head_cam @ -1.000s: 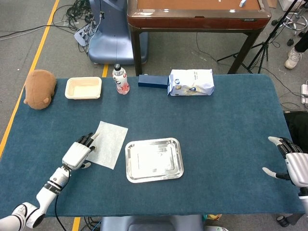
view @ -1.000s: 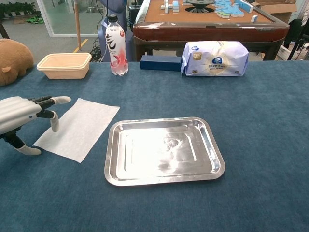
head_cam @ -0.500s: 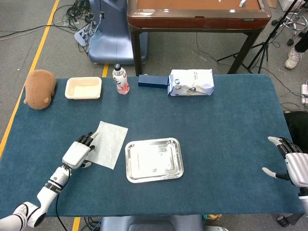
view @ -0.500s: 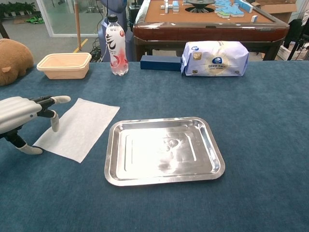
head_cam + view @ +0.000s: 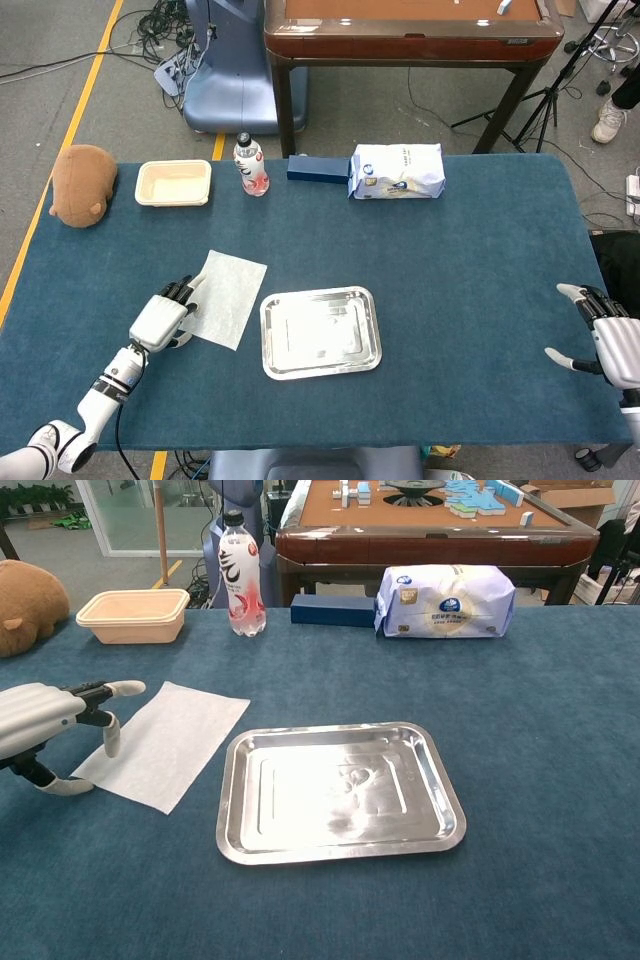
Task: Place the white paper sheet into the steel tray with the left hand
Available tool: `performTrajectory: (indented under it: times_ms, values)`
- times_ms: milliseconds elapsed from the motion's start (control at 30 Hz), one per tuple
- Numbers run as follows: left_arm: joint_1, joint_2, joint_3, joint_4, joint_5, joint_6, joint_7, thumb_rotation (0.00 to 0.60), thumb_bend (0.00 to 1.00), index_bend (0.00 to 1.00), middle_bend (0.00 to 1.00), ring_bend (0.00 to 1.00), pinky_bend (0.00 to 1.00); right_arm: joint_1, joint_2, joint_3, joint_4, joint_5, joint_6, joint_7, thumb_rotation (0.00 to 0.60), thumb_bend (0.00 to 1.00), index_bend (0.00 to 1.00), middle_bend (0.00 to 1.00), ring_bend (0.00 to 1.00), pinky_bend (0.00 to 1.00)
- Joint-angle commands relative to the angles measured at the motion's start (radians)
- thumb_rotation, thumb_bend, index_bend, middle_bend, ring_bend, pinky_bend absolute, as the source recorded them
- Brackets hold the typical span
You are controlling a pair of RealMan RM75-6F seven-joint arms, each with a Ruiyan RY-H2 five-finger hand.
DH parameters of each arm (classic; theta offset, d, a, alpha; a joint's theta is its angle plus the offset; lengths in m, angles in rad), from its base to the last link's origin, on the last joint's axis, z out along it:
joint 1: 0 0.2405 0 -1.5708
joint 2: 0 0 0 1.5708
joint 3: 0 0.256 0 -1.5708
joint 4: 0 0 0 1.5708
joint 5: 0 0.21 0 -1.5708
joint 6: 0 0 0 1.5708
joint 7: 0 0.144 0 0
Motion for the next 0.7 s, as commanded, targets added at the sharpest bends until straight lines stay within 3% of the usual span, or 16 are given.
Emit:
performTrajectory:
  times_ms: [33, 333, 700]
  values:
    - [0.001, 0.000, 0.000, 0.002, 0.000, 0.002, 0.000, 0.600, 0.22, 0.48, 0.00, 0.00, 0.17, 0.000, 0.000, 0.000, 0.000, 0.000, 0.000, 0.000, 0.600, 0.00, 0.17, 0.22, 0.13, 0.23]
    - [0.002, 0.001, 0.002, 0.001, 0.000, 0.005, 0.000, 0.600, 0.32, 0.49, 0.00, 0.00, 0.17, 0.001, 0.000, 0.000, 0.000, 0.000, -0.003, -0.002, 0.600, 0.00, 0.17, 0.22, 0.13, 0.23]
    - [0.005, 0.001, 0.004, 0.003, -0.002, 0.006, -0.001, 0.600, 0.37, 0.50, 0.00, 0.00, 0.17, 0.002, -0.001, -0.001, 0.000, 0.000, -0.005, -0.003, 0.600, 0.00, 0.17, 0.22, 0.13, 0.23]
